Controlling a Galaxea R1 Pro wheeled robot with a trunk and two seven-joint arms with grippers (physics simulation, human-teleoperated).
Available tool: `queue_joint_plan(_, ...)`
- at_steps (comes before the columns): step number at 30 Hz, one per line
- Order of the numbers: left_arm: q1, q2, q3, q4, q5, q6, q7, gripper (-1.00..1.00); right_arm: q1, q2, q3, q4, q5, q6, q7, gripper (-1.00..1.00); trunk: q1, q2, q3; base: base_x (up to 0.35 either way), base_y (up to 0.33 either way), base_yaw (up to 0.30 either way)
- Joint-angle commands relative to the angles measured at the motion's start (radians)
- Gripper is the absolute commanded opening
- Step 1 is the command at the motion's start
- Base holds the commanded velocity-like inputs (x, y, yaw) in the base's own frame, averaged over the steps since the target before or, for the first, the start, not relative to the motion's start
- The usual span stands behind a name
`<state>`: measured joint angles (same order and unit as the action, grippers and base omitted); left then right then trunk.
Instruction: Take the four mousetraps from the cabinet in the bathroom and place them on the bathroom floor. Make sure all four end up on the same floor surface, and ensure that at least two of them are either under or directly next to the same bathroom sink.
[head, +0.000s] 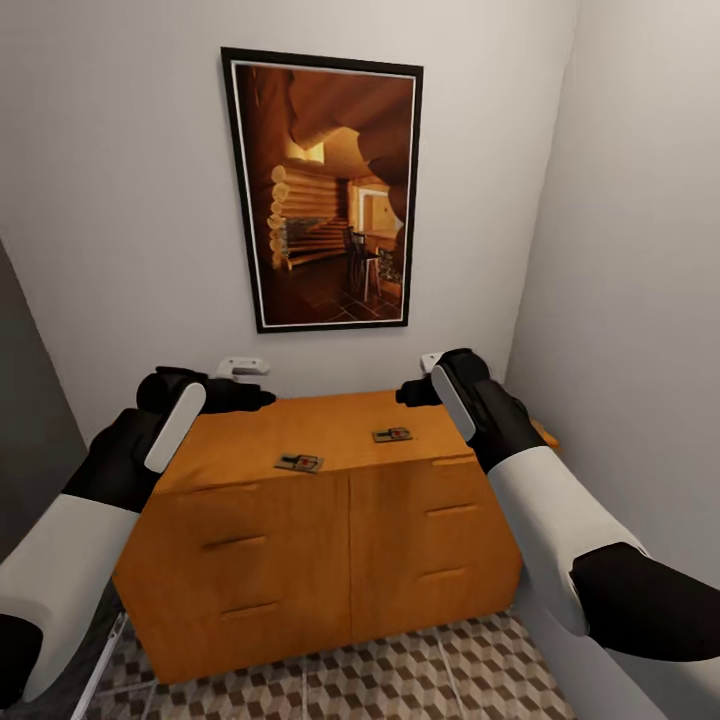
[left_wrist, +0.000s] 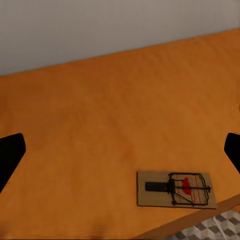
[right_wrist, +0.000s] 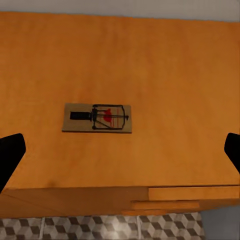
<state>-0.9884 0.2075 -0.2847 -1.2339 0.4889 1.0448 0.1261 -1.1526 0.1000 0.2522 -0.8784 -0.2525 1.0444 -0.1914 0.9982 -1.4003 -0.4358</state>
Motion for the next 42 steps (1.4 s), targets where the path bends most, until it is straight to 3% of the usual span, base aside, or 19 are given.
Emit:
queue_joint_plan(1,-0.001,0.000,-0.003,-0.001,0.011,0.002,0.010,1.00,-0.001,-0.001,0.002,0.000,-0.010,0.003,-0.011,1.00,0.000,-0.001,-0.001,0.000,0.000,0.247)
queue_joint_plan(10,-0.001,-0.008,-0.008,-0.001,0.017,0.002,0.009,1.00,-0.001,-0.004,0.001,0.001,-0.006,0.003,-0.017,1.00,0.000,-0.001,-0.001,0.000,0.000,0.102)
queue_joint_plan(25,-0.001,-0.020,-0.057,0.002,0.021,0.002,0.009,1.00,-0.001,-0.005,0.000,0.001,-0.004,0.003,-0.014,1.00,0.000,-0.001,-0.001,0.000,0.000,0.012)
queue_joint_plan(42,-0.001,-0.024,-0.065,0.004,0.029,0.002,0.007,1.00,-0.001,-0.005,-0.001,0.001,-0.006,0.003,-0.017,1.00,0.000,-0.001,0.000,0.000,0.000,-0.048)
